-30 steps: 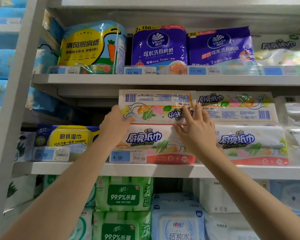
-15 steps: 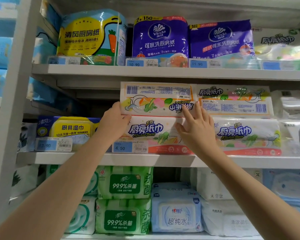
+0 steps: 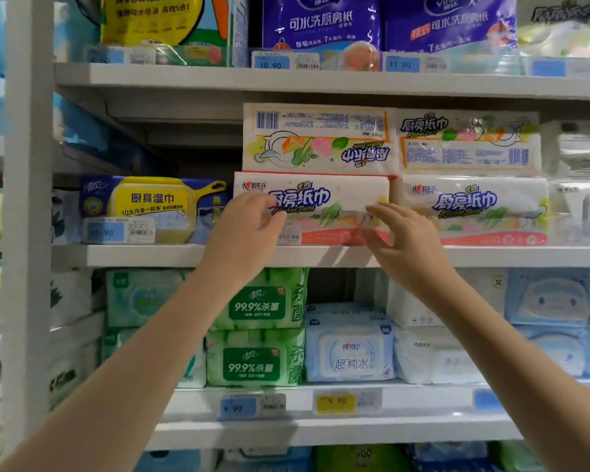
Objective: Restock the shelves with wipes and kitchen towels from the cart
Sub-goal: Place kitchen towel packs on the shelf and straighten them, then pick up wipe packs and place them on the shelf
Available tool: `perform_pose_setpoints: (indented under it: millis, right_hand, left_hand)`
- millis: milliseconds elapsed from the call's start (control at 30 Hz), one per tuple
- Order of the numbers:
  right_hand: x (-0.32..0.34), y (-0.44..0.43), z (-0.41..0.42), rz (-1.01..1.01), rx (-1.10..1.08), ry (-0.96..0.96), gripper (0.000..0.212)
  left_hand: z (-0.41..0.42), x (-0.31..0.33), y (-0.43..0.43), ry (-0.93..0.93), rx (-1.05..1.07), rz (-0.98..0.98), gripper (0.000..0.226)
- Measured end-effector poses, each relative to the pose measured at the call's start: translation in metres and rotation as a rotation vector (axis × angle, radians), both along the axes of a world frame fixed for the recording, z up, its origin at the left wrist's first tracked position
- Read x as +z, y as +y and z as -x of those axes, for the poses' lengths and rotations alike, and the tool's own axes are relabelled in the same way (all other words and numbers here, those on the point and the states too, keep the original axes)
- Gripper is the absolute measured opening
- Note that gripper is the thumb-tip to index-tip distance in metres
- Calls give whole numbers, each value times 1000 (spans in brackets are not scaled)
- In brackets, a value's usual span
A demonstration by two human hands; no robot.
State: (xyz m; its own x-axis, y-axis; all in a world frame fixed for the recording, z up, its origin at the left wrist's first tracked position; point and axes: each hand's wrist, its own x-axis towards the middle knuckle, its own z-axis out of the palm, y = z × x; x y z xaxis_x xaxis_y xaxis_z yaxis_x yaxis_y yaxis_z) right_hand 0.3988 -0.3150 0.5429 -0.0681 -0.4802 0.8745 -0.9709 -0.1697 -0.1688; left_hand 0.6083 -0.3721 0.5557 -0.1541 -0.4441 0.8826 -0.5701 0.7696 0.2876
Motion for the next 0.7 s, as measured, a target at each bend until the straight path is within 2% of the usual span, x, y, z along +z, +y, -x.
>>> perform_pose_setpoints:
  millis: [133, 400, 567, 700]
  right_hand:
    - [-35, 30, 2, -20, 75, -55, 40]
    - [-104, 97, 42, -52, 70, -151, 38]
    - [-156, 161, 92, -81, -9, -230, 34]
    - [-207, 221, 142, -146, -77, -316, 36]
  left_hand:
    - [16, -39, 17, -78, -135, -67, 36]
    - [69, -110, 57, -90, -407, -242, 33]
    - [135, -162, 104, -126, -539, -294, 28]
    - [205, -209, 153, -174, -668, -426, 28]
